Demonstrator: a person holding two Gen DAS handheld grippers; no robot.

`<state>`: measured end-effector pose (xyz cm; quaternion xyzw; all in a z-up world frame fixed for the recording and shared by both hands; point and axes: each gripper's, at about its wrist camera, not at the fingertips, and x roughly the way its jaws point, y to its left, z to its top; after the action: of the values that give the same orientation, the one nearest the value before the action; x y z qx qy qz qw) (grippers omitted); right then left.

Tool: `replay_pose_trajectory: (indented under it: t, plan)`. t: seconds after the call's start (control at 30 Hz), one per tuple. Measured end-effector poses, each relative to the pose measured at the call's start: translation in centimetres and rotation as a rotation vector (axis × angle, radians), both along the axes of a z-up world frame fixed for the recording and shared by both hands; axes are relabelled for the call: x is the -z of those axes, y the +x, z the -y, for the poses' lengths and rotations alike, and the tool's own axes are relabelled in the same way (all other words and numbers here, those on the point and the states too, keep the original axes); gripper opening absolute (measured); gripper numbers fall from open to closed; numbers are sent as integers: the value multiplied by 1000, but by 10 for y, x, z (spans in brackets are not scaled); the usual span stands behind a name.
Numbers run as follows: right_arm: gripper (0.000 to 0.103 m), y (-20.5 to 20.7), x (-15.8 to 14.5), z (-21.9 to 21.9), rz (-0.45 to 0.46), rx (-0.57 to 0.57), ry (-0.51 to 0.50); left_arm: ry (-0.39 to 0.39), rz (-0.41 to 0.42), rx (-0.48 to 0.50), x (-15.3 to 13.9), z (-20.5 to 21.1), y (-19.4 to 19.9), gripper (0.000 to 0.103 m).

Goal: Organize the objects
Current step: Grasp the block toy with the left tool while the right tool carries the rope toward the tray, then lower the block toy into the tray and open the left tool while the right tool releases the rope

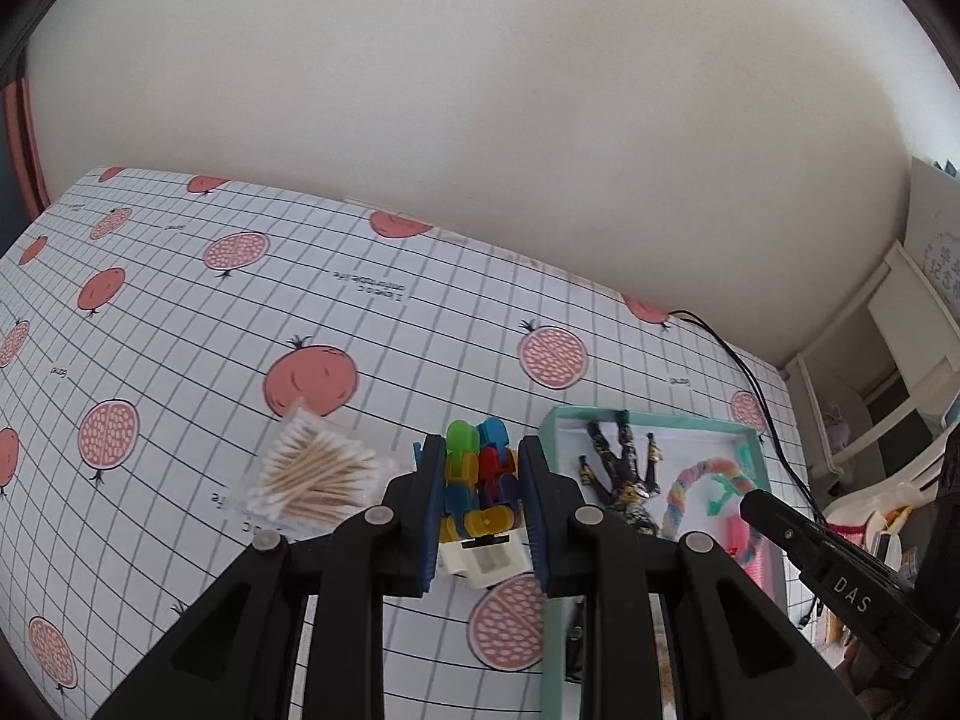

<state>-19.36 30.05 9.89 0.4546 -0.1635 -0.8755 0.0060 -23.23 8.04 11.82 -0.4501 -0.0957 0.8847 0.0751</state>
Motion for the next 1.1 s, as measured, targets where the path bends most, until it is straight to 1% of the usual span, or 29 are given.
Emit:
replay_pose_trajectory:
  t: [0.23,0.4,0.5,0.77,0.97,1.1]
  plan:
    - [9,12,2,-38,6,56,-4,-2,18,98,7,-52,7,25]
    - [9,18,6,-53,17,77,-9,-12,41,144,17,-75,9,25]
    - [9,19,10,-56,25,80,-18,-13,64,156,24,-82,10,25]
    - [9,15,30,-56,64,73,-40,-45,107,164,44,-90,9,25]
    - [9,11,44,-55,95,80,-32,-61,130,161,54,-90,6,25]
    - [9,8,49,-52,108,77,-9,-64,137,158,60,-90,6,25]
